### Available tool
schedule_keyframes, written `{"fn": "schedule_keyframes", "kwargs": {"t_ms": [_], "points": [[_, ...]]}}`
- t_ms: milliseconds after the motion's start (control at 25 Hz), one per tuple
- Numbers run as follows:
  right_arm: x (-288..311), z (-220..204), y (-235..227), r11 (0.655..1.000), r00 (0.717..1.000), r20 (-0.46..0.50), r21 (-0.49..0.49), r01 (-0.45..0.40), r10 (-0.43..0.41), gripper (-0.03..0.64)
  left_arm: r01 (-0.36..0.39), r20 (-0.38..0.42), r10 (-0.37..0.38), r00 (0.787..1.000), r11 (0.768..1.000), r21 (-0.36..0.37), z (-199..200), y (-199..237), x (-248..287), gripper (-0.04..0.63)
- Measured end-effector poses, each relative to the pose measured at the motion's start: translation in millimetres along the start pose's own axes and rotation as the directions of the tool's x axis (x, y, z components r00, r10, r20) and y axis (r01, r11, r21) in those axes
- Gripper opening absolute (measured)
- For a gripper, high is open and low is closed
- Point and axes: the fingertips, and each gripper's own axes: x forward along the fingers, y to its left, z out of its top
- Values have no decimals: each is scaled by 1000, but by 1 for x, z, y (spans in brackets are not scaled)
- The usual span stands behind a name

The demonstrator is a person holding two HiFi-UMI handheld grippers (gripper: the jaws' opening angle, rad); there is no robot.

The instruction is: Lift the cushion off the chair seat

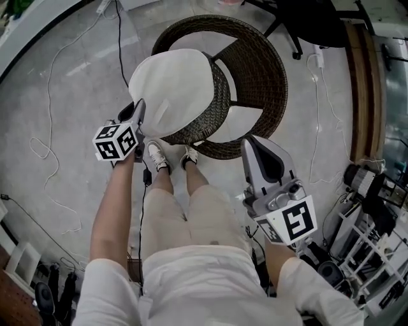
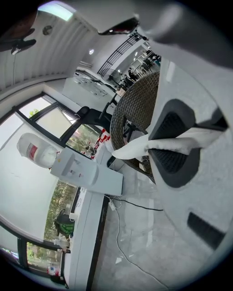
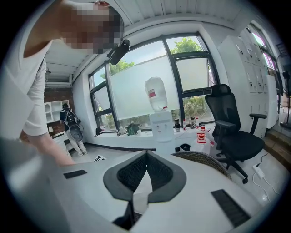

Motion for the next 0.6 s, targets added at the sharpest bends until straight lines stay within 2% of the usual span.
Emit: {"fn": "schedule_keyframes", "kwargs": {"t_ms": [360, 600], "points": [[-26, 49, 5, 998, 998, 59, -63, 2, 2, 2, -43, 39, 41, 998, 997, 63, 28, -21, -44, 54], [-44, 90, 6, 993, 991, 132, -121, 9, 7, 2, -68, 71, 58, 996, 986, 155, 67, -40, -71, 52]]}}
